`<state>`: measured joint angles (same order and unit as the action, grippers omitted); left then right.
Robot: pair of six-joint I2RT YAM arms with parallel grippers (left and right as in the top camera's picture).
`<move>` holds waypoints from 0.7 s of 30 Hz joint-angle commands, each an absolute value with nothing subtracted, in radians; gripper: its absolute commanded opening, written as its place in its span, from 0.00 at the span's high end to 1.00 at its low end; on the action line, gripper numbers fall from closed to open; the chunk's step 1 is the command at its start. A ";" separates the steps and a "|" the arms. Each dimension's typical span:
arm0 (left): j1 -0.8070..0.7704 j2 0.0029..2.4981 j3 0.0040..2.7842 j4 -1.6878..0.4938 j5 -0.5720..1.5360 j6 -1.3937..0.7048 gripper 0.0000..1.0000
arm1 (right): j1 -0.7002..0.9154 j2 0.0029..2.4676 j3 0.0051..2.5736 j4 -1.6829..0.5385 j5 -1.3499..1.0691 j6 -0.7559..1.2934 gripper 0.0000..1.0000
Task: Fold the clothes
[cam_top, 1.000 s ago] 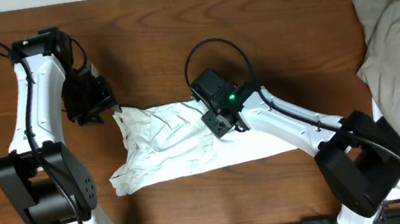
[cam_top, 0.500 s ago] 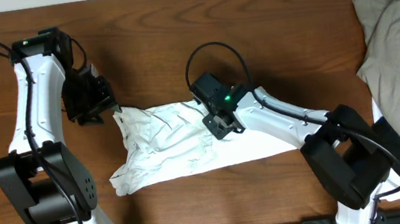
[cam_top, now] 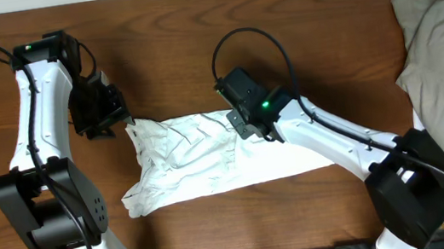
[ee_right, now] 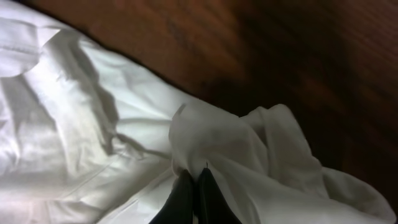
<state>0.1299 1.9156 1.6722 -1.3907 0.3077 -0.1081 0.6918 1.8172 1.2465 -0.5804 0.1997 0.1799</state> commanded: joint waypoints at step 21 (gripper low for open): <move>0.131 1.917 1.672 -1.396 0.305 -0.110 0.48 | 0.675 1.938 1.259 -0.430 0.056 0.187 0.77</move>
<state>0.1299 1.9156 1.6722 -1.3907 0.3077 -0.1081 0.6910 1.9194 1.2465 -0.4450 0.0414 0.1764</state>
